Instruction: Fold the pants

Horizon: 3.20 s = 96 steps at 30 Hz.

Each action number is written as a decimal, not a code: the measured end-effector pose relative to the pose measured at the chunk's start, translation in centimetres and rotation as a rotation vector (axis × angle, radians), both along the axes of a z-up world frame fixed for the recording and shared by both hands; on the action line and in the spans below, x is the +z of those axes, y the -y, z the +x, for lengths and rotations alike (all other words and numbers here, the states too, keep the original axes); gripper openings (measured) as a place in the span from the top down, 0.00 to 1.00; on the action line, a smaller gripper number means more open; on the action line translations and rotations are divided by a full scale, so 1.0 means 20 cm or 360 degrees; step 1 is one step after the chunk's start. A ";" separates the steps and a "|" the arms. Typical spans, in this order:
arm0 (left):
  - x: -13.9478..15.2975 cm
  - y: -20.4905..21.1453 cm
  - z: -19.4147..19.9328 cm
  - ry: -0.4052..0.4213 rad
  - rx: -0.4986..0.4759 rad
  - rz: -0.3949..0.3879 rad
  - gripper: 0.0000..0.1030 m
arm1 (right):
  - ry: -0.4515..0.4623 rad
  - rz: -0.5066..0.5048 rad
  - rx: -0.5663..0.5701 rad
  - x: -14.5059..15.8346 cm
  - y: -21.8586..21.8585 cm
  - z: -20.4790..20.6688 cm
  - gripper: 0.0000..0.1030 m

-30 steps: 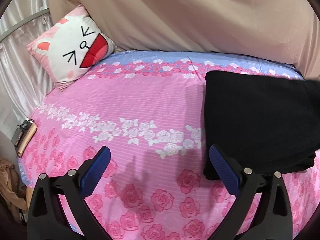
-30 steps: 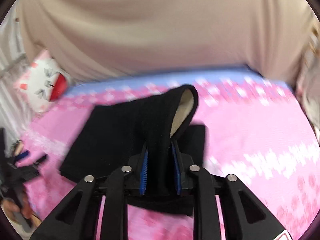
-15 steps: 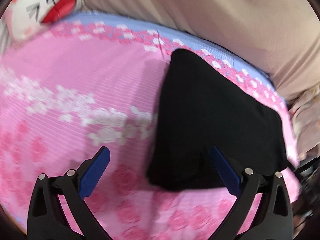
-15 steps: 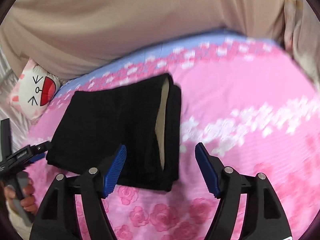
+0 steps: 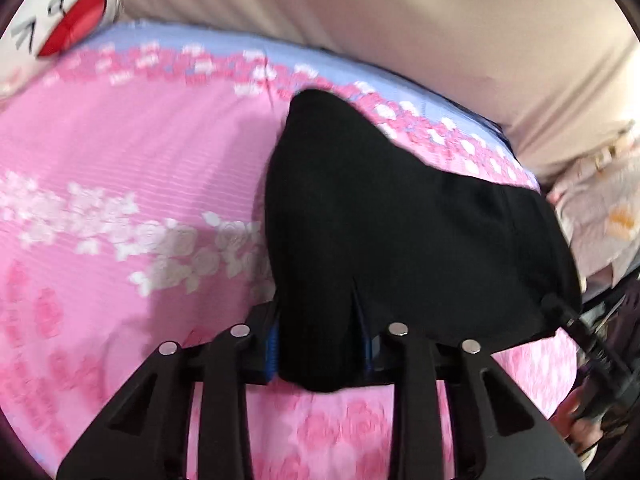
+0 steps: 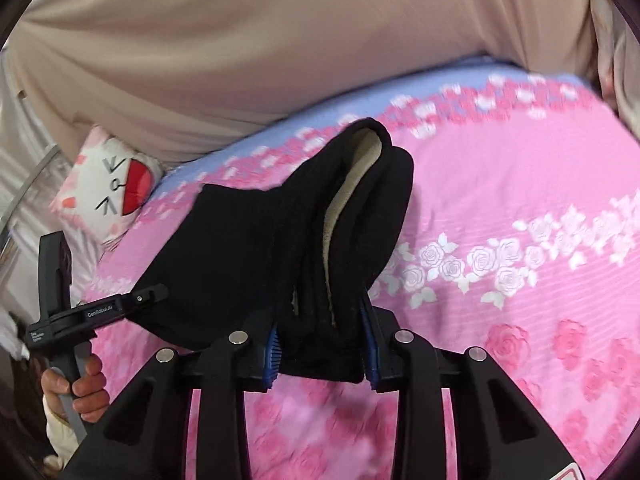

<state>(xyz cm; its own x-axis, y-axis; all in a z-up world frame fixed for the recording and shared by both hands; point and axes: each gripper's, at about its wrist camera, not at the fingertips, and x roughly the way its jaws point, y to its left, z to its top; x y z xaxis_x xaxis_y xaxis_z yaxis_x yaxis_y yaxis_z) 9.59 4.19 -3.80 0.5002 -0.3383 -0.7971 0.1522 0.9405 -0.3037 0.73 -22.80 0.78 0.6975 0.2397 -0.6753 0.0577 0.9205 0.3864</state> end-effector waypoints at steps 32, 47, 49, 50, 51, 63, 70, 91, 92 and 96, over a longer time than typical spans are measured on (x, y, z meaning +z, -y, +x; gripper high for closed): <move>-0.09 0.26 0.04 0.0320 0.0253 0.0782 0.17 | -0.0145 -0.0637 -0.0112 -0.14 -0.10 0.17 0.94; -0.05 0.20 -0.13 0.0288 0.0229 0.0733 0.18 | -0.0028 -0.0514 -0.0130 -0.05 -0.12 -0.15 0.93; -0.05 0.19 -0.15 0.0282 0.0231 0.0723 0.17 | -0.0035 -0.0517 -0.0088 -0.05 -0.15 -0.17 0.93; -0.05 0.19 -0.16 0.0278 0.0232 0.0720 0.17 | -0.0073 -0.0554 -0.0085 -0.09 -0.16 -0.16 0.93; -0.05 0.19 -0.16 0.0273 0.0234 0.0716 0.17 | -0.0107 -0.0575 -0.0086 -0.13 -0.16 -0.15 0.93; -0.07 0.05 -0.28 0.0219 0.0209 0.0651 0.14 | -0.0083 -0.0531 -0.0139 -0.08 -0.12 -0.30 0.91; -0.06 -0.12 -0.33 0.0101 0.0201 0.0397 0.11 | -0.0117 -0.0426 -0.0228 -0.08 0.00 -0.38 0.67; -0.03 0.09 -0.24 0.0020 -0.0033 0.0138 0.68 | 0.0027 -0.0178 -0.0062 0.03 -0.06 -0.29 0.73; -0.03 0.08 -0.25 0.0015 -0.0026 0.0163 0.67 | 0.0007 -0.0207 -0.0068 0.02 -0.05 -0.31 0.73; -0.09 0.05 -0.29 -0.0014 0.0066 0.0240 0.59 | -0.0185 -0.0269 -0.0203 -0.18 0.05 -0.32 0.58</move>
